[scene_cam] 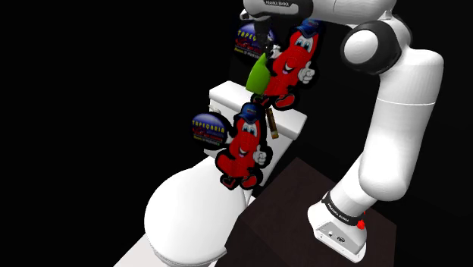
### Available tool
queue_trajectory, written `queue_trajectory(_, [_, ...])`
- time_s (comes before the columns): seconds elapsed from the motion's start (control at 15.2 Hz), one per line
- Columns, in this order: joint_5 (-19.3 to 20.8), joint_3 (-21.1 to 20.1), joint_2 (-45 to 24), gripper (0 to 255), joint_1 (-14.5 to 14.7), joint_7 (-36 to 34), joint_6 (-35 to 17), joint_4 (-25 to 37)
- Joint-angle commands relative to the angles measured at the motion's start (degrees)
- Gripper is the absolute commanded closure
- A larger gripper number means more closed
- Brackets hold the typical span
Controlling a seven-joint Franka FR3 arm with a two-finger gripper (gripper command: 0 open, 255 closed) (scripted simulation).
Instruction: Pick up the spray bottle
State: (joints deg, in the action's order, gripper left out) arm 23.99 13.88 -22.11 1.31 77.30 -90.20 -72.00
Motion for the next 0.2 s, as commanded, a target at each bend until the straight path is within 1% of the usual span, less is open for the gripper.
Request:
queue_trajectory(0.0, [-0.1, 0.0, -0.4, 255, -0.1, 0.7, 1.5, 2.0])
queue_trajectory(0.13, [-0.1, 0.1, -0.5, 255, -0.1, 0.8, 1.6, 2.2])
